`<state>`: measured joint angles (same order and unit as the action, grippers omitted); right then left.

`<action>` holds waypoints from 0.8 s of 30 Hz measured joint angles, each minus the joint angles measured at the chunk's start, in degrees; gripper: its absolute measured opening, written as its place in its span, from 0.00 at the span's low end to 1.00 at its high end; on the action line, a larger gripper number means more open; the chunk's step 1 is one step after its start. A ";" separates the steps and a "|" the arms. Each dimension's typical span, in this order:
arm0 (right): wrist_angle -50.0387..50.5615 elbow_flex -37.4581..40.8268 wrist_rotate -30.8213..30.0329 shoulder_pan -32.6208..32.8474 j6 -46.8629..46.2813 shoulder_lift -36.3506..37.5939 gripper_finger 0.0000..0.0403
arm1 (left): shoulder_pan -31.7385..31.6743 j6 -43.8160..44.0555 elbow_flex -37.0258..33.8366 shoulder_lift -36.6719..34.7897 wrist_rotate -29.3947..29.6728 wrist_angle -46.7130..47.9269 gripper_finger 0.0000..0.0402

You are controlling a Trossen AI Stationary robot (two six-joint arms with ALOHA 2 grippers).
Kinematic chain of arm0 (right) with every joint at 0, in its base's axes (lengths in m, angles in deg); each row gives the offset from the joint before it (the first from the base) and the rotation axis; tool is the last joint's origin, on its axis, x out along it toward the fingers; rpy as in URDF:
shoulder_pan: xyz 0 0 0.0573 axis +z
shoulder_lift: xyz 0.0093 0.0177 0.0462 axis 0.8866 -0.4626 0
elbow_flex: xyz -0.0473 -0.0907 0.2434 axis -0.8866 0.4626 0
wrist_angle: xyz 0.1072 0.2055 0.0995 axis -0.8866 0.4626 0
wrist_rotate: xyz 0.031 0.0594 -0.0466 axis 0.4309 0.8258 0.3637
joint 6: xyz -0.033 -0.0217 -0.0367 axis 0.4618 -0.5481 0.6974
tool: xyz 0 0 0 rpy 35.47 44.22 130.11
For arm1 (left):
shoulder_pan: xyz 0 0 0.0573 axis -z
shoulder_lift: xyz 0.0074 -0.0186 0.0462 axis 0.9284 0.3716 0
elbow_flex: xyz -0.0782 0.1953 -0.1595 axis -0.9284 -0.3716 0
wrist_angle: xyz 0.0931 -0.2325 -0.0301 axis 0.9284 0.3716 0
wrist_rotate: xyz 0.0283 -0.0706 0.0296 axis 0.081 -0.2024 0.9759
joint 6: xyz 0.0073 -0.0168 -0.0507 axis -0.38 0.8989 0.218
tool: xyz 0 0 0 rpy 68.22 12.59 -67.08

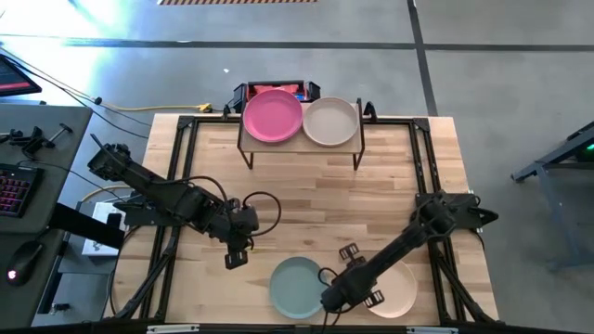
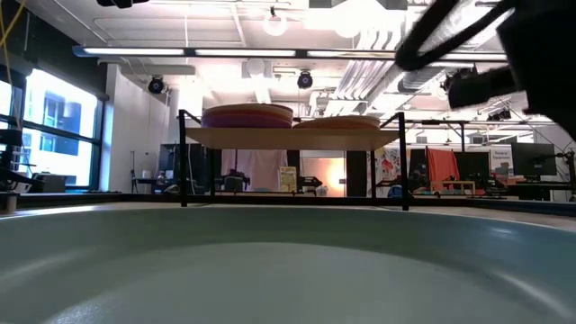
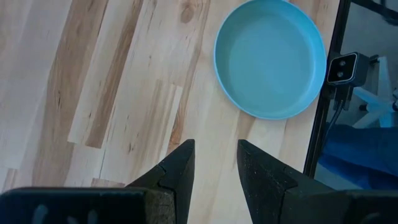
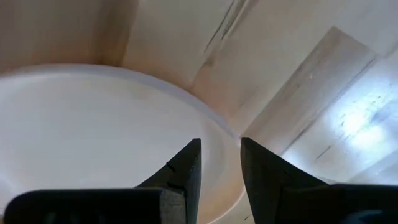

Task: Place and stack plates onto a shelf
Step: Stack the light orange plate on top of the light gray plate on the shelf

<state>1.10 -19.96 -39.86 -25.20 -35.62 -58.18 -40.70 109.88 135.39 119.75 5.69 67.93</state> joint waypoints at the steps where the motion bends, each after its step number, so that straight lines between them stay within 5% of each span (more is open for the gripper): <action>1: 0.23 0.00 0.00 -0.09 -0.14 -0.45 0.22 | 0.00 -0.01 0.00 0.00 0.02 0.00 0.27; 18: 0.34 0.00 -0.23 -0.96 -0.18 -3.08 0.21 | -0.02 0.03 0.00 0.02 0.11 -0.02 0.27; 24: 0.12 0.00 -1.02 -2.30 0.04 -3.08 0.08 | 0.00 0.03 0.00 0.02 0.09 -0.05 0.27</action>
<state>1.22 -19.96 -40.87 -27.50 -35.58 -61.27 -40.70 109.91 135.39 119.78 5.78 67.88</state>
